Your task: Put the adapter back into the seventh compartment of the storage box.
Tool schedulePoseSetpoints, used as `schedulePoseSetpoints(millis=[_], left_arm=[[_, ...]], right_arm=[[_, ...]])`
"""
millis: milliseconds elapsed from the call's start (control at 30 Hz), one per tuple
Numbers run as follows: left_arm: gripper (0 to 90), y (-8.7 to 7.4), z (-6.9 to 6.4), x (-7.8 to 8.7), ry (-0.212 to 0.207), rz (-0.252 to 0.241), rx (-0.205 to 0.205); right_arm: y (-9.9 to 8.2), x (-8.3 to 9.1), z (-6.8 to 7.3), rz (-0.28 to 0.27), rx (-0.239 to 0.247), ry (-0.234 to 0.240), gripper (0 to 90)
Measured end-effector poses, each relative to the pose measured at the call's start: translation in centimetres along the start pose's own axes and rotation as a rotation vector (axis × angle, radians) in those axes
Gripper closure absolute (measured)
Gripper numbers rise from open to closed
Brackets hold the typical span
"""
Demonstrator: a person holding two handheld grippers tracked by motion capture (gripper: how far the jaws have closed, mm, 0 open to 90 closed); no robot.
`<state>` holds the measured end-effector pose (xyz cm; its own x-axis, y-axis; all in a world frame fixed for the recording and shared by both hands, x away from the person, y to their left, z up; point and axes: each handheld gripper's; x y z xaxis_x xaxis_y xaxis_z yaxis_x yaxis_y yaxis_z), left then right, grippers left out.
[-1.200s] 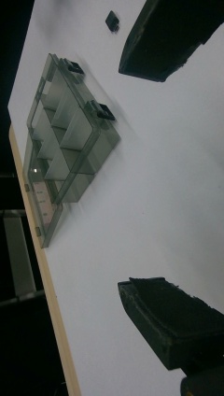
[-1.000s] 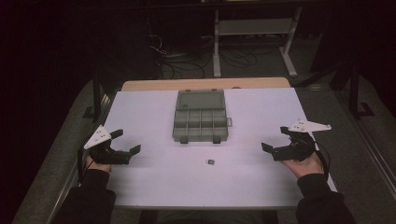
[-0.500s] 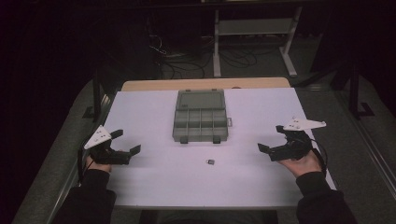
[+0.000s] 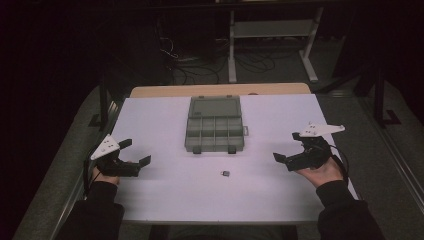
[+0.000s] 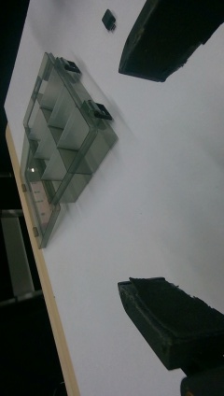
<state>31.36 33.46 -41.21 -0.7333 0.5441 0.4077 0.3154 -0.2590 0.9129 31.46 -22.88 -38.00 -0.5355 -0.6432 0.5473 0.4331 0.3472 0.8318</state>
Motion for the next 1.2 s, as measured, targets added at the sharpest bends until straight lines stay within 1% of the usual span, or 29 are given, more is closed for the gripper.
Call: schedulePoseSetpoints(millis=[433,467,667,1067,1200], left_arm=[[0.0,0.0,0.0,0.0,-0.001,0.001,-0.003],[0.0,0.0,0.0,0.0,-0.001,0.001,-0.003],[0.0,0.0,0.0,0.0,-0.005,-0.002,-0.002],[0.0,0.0,0.0,0.0,-0.004,-0.004,-0.002],[0.0,0.0,0.0,0.0,-0.004,-0.004,-0.001]], right_arm=[[1.2,-0.4,0.4,0.023,0.028,0.031,0.0],[1.6,-0.7,0.6,0.033,0.037,0.037,0.0],[2.3,-1.3,1.0,0.052,0.057,0.051,0.0],[2.9,-2.2,1.5,0.082,0.079,0.072,0.0],[3.3,-2.7,1.8,0.097,0.094,0.086,0.0]])
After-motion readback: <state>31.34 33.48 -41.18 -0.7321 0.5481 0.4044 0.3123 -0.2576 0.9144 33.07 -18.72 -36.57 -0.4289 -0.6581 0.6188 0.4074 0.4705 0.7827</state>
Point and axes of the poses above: each handheld gripper's, and its own axes: x roughly backward along the jaws, y roughly out of its top, z roughly to its left, and after that the axes turned 4 degrees about y, right-handed
